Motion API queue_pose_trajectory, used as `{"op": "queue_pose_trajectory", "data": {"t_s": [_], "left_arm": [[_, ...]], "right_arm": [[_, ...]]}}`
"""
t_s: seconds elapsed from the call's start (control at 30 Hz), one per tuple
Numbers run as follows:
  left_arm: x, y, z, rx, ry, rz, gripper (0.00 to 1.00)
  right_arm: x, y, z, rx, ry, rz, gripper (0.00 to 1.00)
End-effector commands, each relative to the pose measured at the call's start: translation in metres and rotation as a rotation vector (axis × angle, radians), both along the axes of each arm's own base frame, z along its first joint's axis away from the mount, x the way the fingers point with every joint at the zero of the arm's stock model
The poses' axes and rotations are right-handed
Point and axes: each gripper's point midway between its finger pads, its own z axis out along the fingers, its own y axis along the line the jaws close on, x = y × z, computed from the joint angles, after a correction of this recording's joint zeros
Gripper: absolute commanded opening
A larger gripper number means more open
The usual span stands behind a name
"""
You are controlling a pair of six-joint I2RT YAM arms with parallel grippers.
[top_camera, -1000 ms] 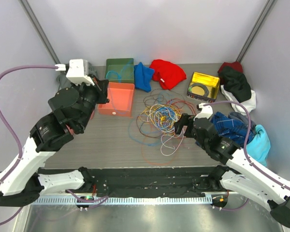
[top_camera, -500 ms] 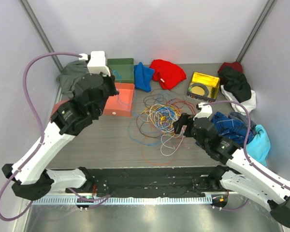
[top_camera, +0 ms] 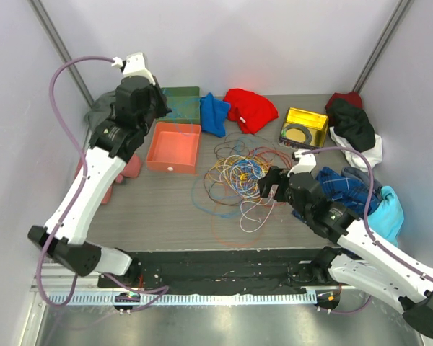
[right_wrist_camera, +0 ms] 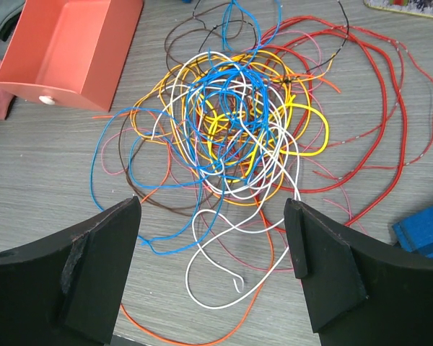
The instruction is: Untangle the cables
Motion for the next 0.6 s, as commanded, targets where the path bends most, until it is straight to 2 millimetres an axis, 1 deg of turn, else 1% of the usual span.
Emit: {"op": "queue_pose_trajectory", "data": {"t_s": [0.0, 0.03, 0.07, 0.1, 0.13, 0.2, 0.23, 0.3, 0.33, 0.37, 0.43, 0.47, 0.5, 0.53, 0.57], "left_arm": [[0.032, -0.004, 0.040, -0.120, -0.099, -0.030, 0.00], [0.047, -0.001, 0.032, -0.118, -0.082, -0.020, 0.00], [0.055, 0.000, 0.031, -0.127, -0.080, -0.017, 0.00], [0.060, 0.002, 0.045, -0.148, -0.108, -0.015, 0.00], [0.075, 0.006, 0.035, -0.147, -0.090, 0.000, 0.00], [0.087, 0.008, 0.042, -0.175, -0.099, -0.001, 0.00], [0.097, 0.013, 0.047, -0.187, -0.111, 0.011, 0.00], [0.108, 0.017, 0.052, -0.200, -0.128, 0.017, 0.00], [0.109, 0.018, 0.066, -0.211, -0.158, 0.018, 0.00], [0.119, 0.018, 0.060, -0.209, -0.150, 0.023, 0.00], [0.127, 0.024, 0.067, -0.222, -0.171, 0.035, 0.00], [0.136, 0.024, 0.067, -0.227, -0.175, 0.037, 0.00], [0.140, 0.024, 0.067, -0.233, -0.177, 0.034, 0.00], [0.146, 0.030, 0.066, -0.238, -0.179, 0.044, 0.00], [0.149, 0.031, 0.076, -0.259, -0.200, 0.044, 0.00]], "right_arm": [[0.009, 0.003, 0.034, 0.014, -0.077, -0.005, 0.89], [0.010, 0.003, 0.033, 0.006, -0.075, -0.004, 0.89], [0.011, 0.003, 0.034, 0.007, -0.077, -0.006, 0.89], [0.012, 0.004, 0.034, 0.005, -0.076, -0.006, 0.89], [0.013, 0.005, 0.035, 0.005, -0.077, -0.007, 0.89], [0.015, 0.006, 0.033, -0.001, -0.075, -0.005, 0.89], [0.016, 0.006, 0.033, -0.003, -0.076, -0.008, 0.89], [0.018, 0.007, 0.032, -0.012, -0.073, -0.009, 0.89], [0.019, 0.008, 0.034, -0.014, -0.076, -0.009, 0.89], [0.020, 0.008, 0.032, -0.020, -0.072, -0.010, 0.89], [0.022, 0.007, 0.033, -0.034, -0.076, -0.017, 0.89], [0.023, 0.007, 0.034, -0.038, -0.078, -0.017, 0.89], [0.024, 0.008, 0.033, -0.043, -0.077, -0.017, 0.90], [0.025, 0.007, 0.035, -0.049, -0.081, -0.019, 0.90], [0.025, 0.007, 0.035, -0.053, -0.082, -0.021, 0.89]]}}
